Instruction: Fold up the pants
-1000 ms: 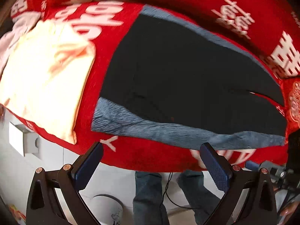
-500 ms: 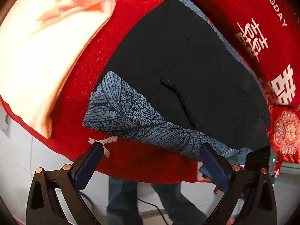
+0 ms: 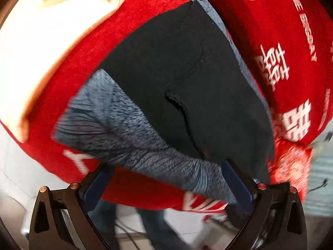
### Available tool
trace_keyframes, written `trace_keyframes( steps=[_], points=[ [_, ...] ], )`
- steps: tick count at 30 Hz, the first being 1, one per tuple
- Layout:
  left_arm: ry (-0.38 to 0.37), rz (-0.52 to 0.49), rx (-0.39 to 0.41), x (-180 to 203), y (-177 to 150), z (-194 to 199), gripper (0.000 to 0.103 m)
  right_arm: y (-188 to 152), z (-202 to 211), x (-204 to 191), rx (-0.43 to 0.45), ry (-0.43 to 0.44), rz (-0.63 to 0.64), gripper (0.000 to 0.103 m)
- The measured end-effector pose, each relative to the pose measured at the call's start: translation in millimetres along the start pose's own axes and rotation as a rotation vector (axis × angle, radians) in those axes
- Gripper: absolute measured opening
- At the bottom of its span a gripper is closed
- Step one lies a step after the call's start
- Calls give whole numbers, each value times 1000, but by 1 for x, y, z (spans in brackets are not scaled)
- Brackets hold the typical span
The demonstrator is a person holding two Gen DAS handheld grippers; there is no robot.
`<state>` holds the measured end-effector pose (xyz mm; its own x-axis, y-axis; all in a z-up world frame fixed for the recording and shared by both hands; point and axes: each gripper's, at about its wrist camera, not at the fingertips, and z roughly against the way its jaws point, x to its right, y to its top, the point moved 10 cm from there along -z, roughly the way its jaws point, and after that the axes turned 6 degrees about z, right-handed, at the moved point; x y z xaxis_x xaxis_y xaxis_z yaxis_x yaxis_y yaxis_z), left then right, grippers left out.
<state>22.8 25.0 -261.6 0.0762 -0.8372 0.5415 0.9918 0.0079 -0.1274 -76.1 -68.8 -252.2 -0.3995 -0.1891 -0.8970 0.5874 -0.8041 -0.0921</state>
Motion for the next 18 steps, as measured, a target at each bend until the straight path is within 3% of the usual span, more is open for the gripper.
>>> trace_keyframes(
  steps=[1,2,3,4,5,7,9,12,14,18],
  points=[
    [-17,15,2,3,2,-3,86,-1,2,-3,-15,-3,15,13],
    [-24,18,-3,7,4,-8,57,-3,0,-4,-34,-17,36,13],
    [-14,15,-9,7,5,-12,47,-4,-1,-3,-57,-30,52,13],
    [8,14,1,6,7,-14,46,-6,-1,2,-87,-57,63,16],
    [19,8,15,5,8,-15,38,-8,0,8,-109,-90,68,18],
    [34,-21,25,3,9,-14,38,-9,15,28,-117,-158,79,29],
    [41,-43,13,1,7,-13,38,-2,38,46,-60,-221,68,53],
    [56,-78,-5,-3,5,-14,38,8,77,76,27,-251,0,57],
    [67,-95,-15,-1,5,-17,38,11,96,86,76,-182,-48,57],
    [77,-110,-31,-2,4,-17,38,14,116,87,166,-151,-63,57]
  ],
)
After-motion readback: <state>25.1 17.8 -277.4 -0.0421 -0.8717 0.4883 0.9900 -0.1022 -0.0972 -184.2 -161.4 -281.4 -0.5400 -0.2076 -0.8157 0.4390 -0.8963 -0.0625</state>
